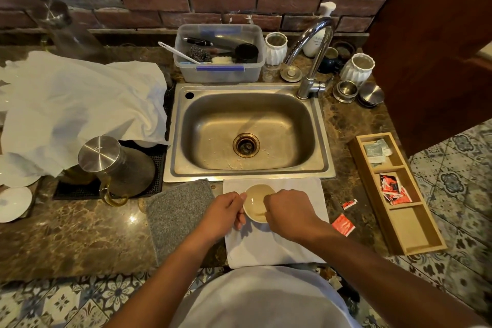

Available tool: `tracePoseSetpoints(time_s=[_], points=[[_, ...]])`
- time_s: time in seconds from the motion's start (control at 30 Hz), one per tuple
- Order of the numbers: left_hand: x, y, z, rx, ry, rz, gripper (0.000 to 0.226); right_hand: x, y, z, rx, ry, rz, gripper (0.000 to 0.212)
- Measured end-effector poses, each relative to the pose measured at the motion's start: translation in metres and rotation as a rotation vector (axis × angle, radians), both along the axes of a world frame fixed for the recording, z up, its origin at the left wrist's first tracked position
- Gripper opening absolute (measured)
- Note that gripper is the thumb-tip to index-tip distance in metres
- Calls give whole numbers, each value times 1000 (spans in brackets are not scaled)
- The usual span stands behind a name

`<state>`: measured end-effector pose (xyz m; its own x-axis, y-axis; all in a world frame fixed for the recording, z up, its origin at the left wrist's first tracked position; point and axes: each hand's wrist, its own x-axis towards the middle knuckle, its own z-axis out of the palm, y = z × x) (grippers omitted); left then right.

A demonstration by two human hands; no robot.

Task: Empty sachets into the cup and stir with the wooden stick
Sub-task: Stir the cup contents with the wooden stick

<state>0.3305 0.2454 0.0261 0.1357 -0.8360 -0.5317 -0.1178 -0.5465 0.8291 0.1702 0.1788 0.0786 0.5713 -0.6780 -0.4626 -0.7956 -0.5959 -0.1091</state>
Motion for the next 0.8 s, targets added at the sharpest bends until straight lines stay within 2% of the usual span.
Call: tracePoseSetpoints(time_s=[0.17, 0.4, 0.53, 0.67, 0.8], points=[[1, 0, -3, 2, 2, 1, 40, 9, 0, 1, -62, -23, 40, 33], [2, 1, -3, 18, 22, 4, 39, 14, -14, 1, -101, -29, 22, 47], [2, 0, -4, 21, 24, 5, 39, 10, -22, 5, -82, -11, -31, 42], [1, 2, -10, 42, 34, 19, 44, 10, -15, 8, -43, 44, 25, 45], [0, 4, -13, 33, 26, 13, 46, 15, -3, 2, 46, 37, -7, 31]])
